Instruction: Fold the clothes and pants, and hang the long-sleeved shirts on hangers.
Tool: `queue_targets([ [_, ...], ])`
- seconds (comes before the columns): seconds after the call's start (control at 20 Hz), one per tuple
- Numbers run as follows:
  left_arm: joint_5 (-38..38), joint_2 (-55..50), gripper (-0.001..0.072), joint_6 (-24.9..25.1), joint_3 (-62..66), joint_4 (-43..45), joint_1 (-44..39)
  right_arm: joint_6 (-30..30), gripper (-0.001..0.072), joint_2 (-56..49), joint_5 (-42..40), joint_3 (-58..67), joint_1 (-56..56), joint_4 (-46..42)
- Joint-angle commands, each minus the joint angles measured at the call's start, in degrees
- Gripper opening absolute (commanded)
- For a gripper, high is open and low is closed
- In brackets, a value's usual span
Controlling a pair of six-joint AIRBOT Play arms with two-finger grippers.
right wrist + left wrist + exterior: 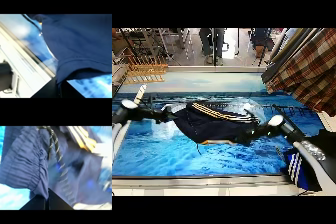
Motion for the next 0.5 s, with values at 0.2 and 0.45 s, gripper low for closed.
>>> queue_targets([
  [0.2,-16.31,-0.98,0.0696,-7.28,15.85,31.98,-7.87,6.88,0.0015,-0.55,15.96,7.08,-6.56,-14.36],
  [0.45,-10.93,1.90,0.0693,-6.10,-3.54,15.67,-2.16,6.38,0.0016,-1.22,14.19,2.69,-6.56,-13.40],
])
